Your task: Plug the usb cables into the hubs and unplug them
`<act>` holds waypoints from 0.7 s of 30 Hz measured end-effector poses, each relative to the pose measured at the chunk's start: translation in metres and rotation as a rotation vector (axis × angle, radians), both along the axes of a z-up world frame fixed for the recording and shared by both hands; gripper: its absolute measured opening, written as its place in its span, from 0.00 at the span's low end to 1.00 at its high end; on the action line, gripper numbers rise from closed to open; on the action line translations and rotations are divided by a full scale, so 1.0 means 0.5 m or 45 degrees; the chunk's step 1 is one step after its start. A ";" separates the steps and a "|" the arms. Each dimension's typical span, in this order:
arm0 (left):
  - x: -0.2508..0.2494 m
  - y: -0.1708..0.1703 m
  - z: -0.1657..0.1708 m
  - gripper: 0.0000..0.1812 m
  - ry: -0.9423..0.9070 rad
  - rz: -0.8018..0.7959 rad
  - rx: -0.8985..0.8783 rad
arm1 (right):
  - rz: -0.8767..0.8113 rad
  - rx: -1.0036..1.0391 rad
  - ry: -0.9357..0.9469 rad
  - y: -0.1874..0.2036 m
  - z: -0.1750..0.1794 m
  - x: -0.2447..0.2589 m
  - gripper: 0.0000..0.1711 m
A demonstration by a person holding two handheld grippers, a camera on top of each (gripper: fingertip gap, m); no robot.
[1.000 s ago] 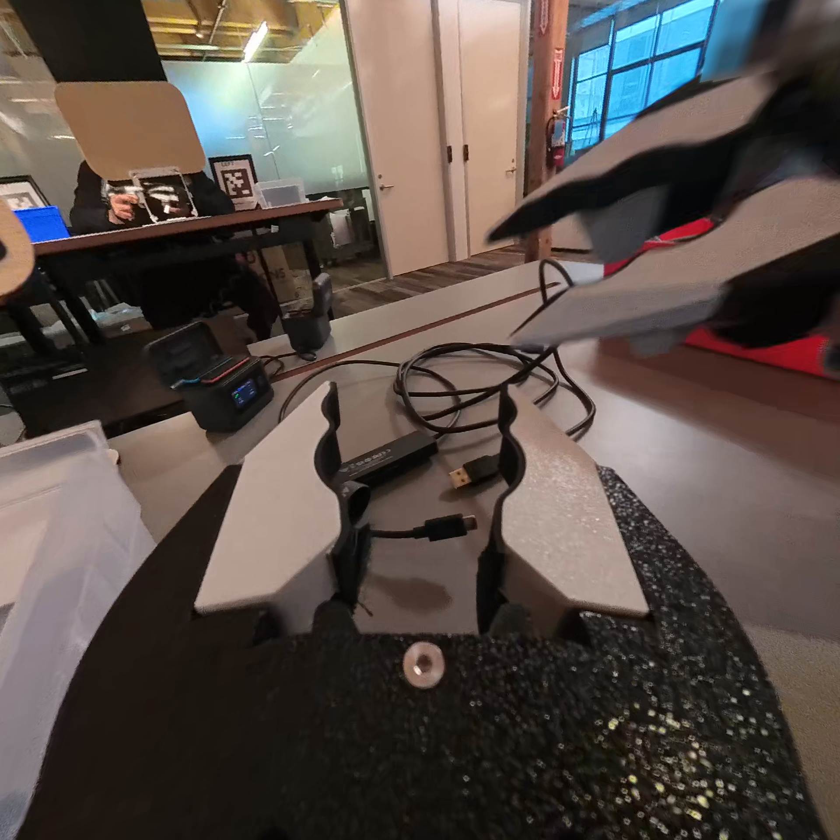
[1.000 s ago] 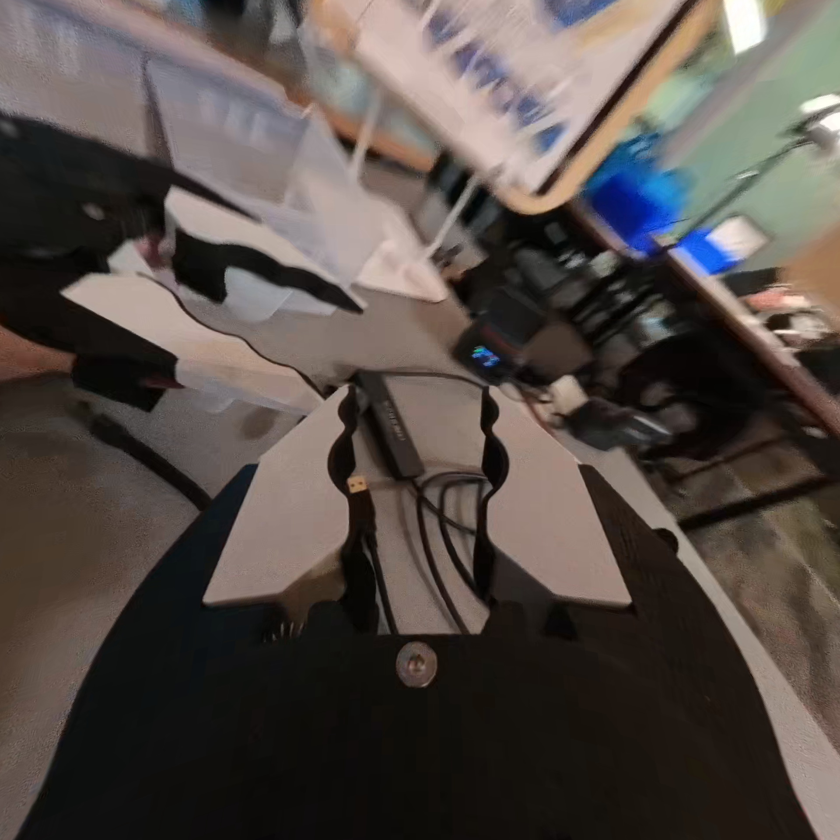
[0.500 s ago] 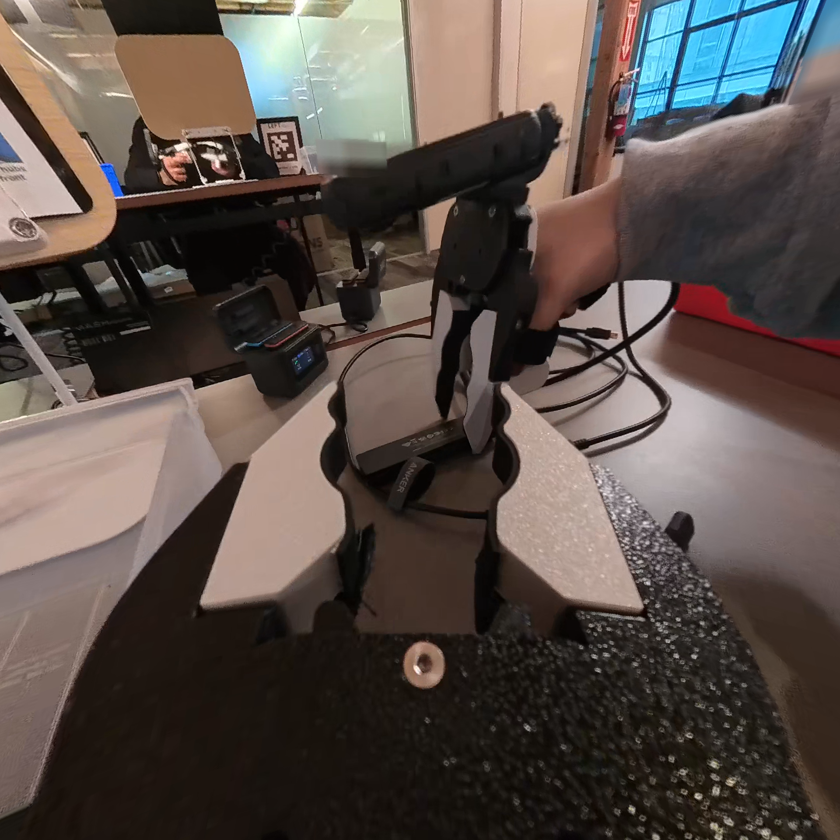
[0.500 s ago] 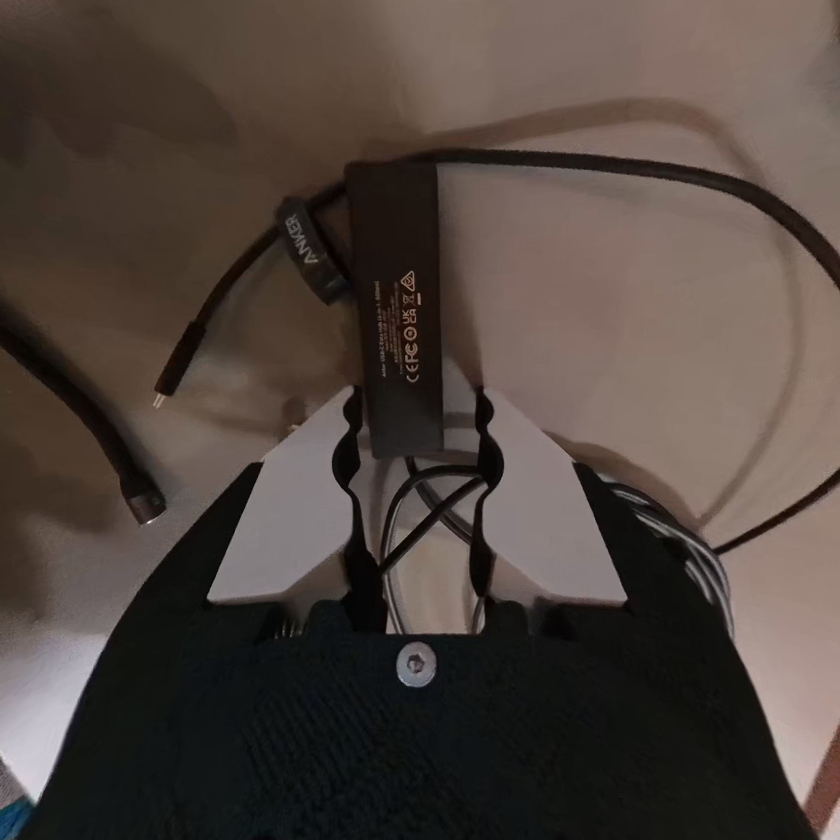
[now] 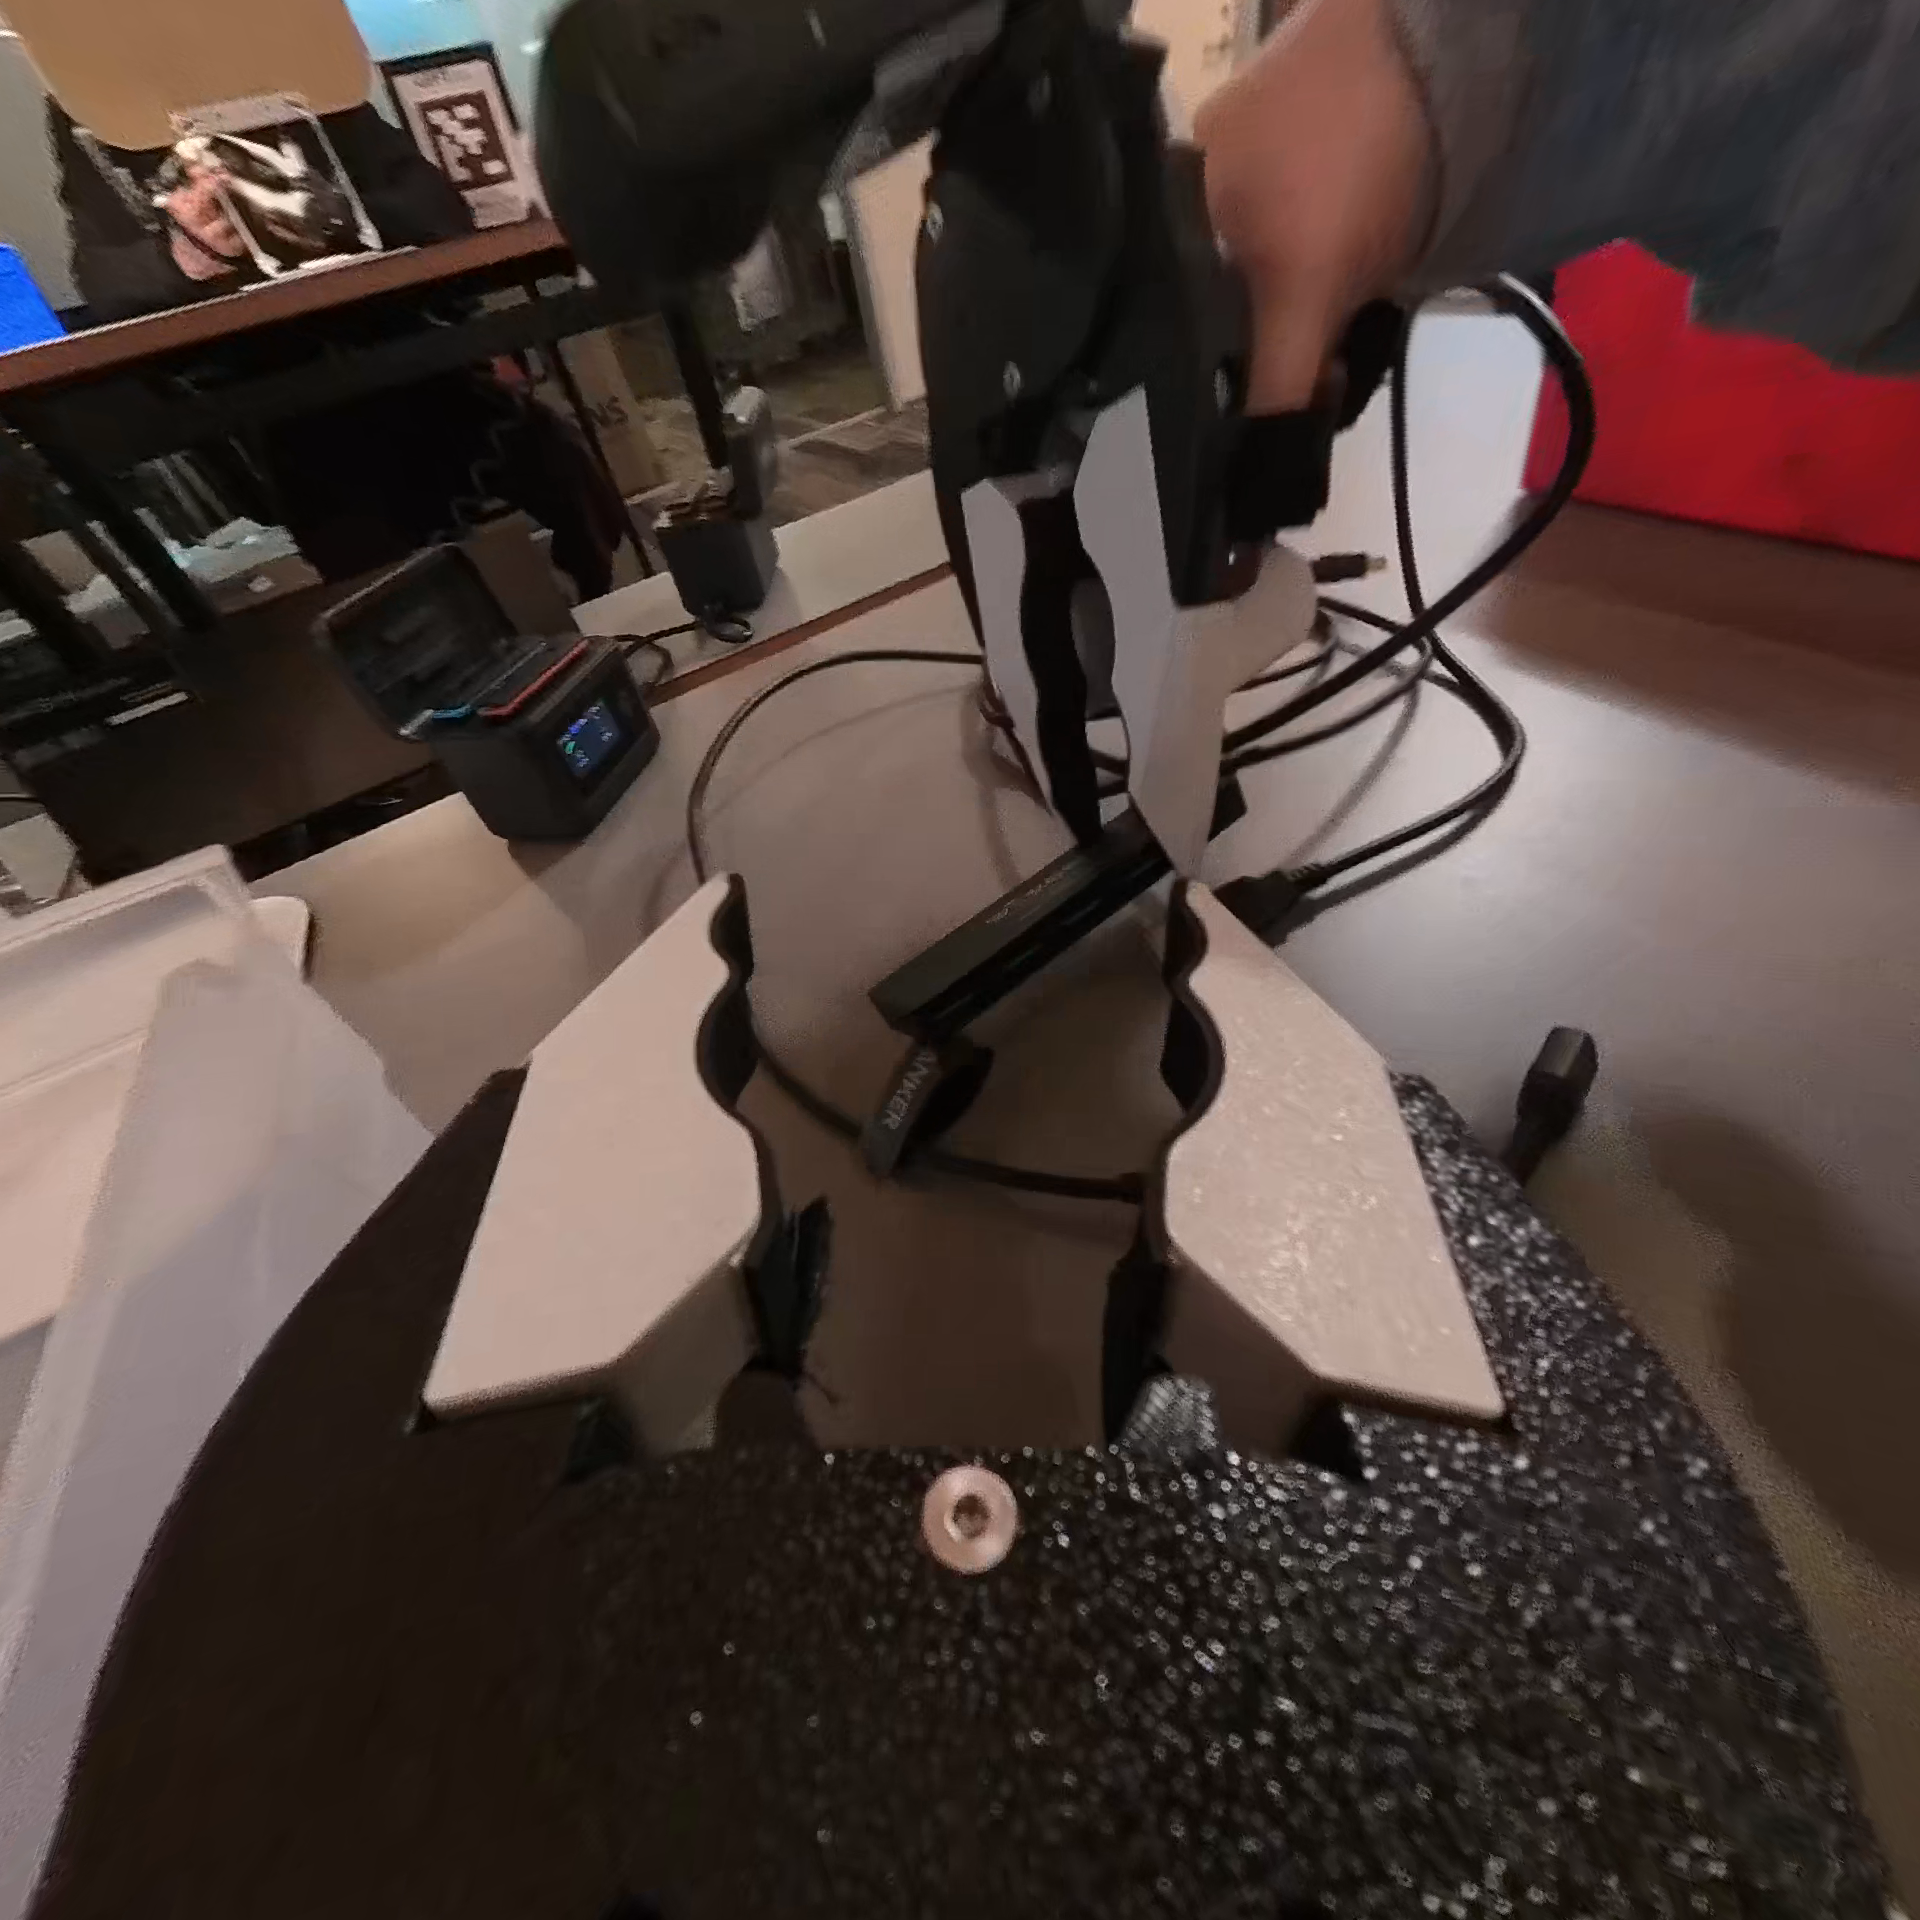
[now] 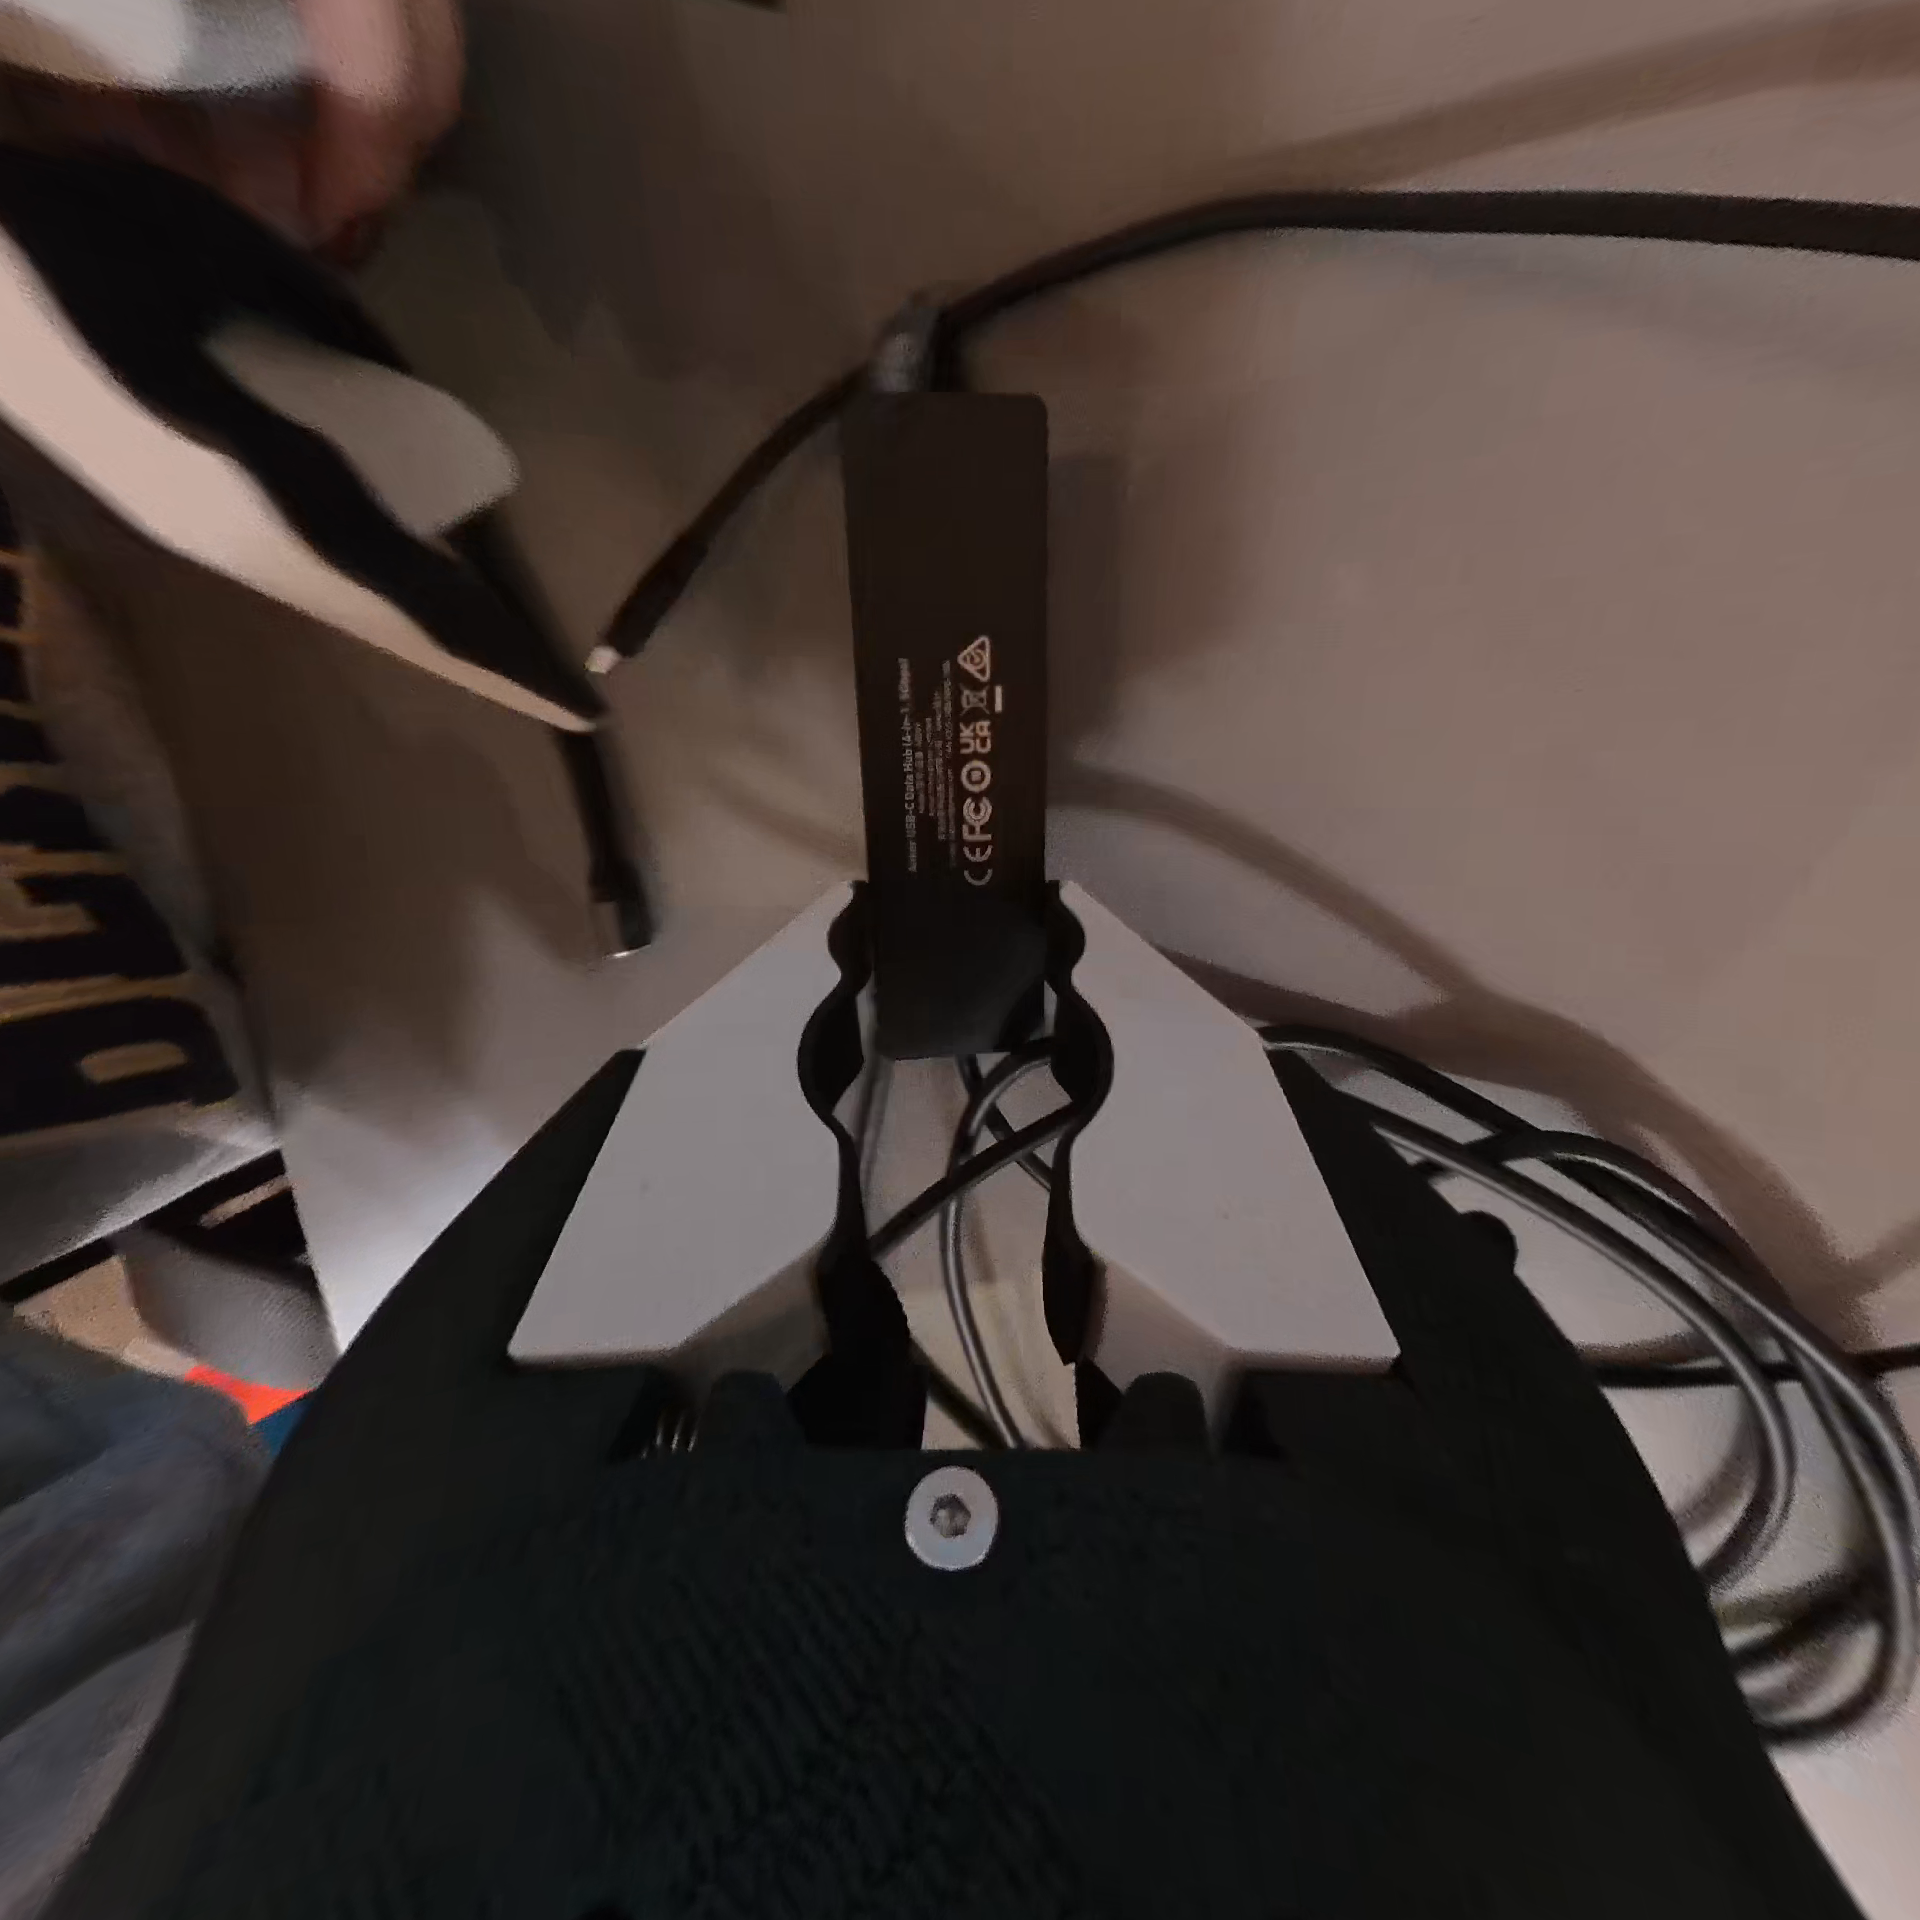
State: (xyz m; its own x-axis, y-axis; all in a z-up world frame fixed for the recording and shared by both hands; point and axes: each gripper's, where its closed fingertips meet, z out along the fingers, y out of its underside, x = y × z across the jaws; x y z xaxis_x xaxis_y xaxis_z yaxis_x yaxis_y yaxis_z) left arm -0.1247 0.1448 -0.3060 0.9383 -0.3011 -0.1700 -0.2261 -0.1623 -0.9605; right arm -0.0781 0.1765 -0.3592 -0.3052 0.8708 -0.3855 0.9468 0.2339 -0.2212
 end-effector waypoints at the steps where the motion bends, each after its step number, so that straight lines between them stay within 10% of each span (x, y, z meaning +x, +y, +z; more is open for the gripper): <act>1: 0.006 0.000 -0.005 0.46 0.019 -0.019 -0.011 | 0.017 -0.037 0.014 -0.014 0.010 0.005 0.18; 9: 0.090 -0.020 -0.031 0.45 0.281 -0.284 0.006 | 0.226 -0.179 -0.049 -0.124 0.062 0.076 0.18; 14: 0.153 -0.058 -0.055 0.16 0.415 -0.527 0.009 | 0.305 -0.146 -0.102 -0.149 0.069 0.103 0.18; 18: 0.155 -0.058 -0.081 0.23 0.513 -0.539 -0.040 | 0.284 -0.232 -0.099 -0.159 0.084 0.110 0.18; 21: 0.163 -0.066 -0.062 0.10 0.485 -0.568 0.019 | 0.275 -0.300 -0.092 -0.170 0.092 0.114 0.18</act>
